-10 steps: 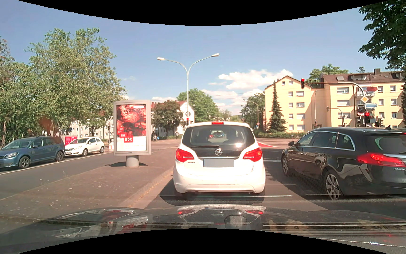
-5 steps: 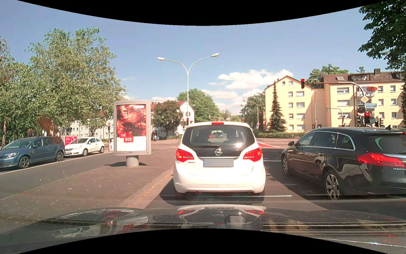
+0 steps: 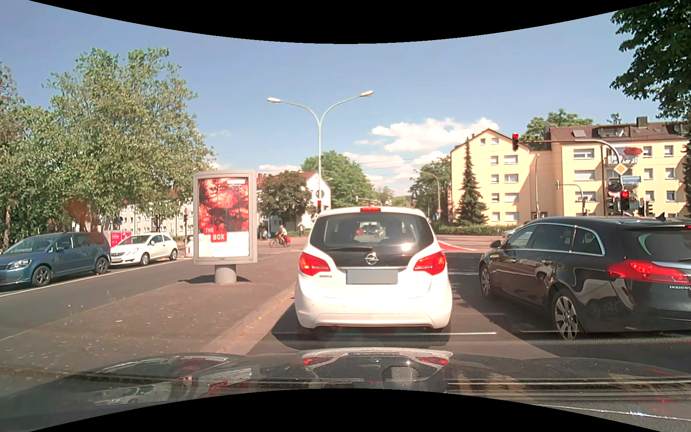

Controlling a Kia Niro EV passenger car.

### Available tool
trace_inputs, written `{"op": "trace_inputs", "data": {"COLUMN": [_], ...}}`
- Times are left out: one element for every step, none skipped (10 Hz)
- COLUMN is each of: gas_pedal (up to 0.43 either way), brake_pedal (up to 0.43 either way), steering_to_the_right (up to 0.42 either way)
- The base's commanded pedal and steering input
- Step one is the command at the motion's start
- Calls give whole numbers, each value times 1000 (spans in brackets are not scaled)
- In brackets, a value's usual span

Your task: Follow the waypoints while adhering to traffic rules and regulations

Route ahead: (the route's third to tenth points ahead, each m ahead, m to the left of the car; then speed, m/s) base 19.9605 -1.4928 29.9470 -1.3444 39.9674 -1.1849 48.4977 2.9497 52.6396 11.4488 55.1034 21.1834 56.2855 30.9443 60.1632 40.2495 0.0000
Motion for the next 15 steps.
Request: {"op": "trace_inputs", "data": {"gas_pedal": [0, 0, 0, 0, 0, 0, 0, 0, 0, 0, 0, 0, 0, 0, 0], "brake_pedal": [250, 250, 250, 250, 256, 250, 250, 250, 250, 250, 250, 250, 250, 250, 250], "steering_to_the_right": [11, 11, 11, 11, 11, 11, 11, 11, 11, 11, 11, 11, 11, 11, 11]}}
